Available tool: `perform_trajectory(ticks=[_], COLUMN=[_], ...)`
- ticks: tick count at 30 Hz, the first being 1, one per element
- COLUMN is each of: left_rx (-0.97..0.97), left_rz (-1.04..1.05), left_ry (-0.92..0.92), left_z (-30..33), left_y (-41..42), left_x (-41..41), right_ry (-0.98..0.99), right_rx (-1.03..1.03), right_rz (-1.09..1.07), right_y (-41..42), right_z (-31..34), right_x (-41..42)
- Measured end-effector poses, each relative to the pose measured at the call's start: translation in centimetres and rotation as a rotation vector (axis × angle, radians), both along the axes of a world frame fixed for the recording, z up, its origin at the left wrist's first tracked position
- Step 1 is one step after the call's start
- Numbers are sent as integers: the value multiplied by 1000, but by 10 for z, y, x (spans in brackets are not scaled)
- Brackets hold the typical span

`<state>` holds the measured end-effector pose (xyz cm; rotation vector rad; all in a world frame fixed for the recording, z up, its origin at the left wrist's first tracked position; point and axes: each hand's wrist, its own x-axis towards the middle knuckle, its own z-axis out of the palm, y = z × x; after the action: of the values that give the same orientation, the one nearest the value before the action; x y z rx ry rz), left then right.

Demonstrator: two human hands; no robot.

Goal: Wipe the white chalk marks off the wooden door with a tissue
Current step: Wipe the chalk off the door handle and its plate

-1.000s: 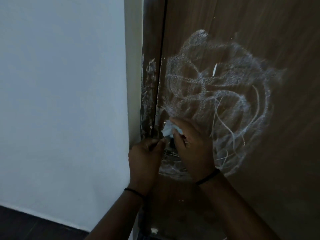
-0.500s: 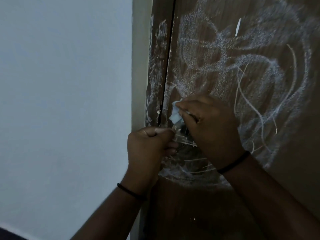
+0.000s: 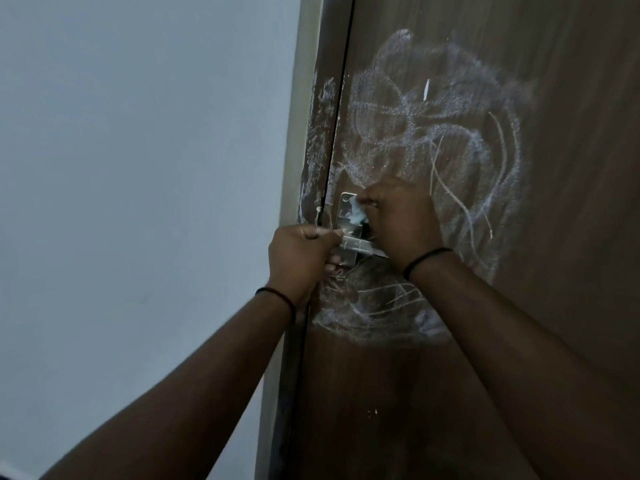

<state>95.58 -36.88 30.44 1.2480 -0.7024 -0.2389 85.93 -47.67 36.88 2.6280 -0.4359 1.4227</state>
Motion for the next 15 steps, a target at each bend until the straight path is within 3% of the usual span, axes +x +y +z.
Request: perform_trajectory(ticks=[8,12,15], left_rx=[143,181,196], left_rz=[82,93,108], left_ry=[-106,-119,-125], left_z=[16,19,17], left_y=[5,3,-2], left_x=[-3,1,3], right_ry=[183,145,201], right_rx=[-128,-41,-110], right_rz=[-90,-62,-137], right_y=[14,6,14], right_z=[8,8,7], right_x=[9,0,8])
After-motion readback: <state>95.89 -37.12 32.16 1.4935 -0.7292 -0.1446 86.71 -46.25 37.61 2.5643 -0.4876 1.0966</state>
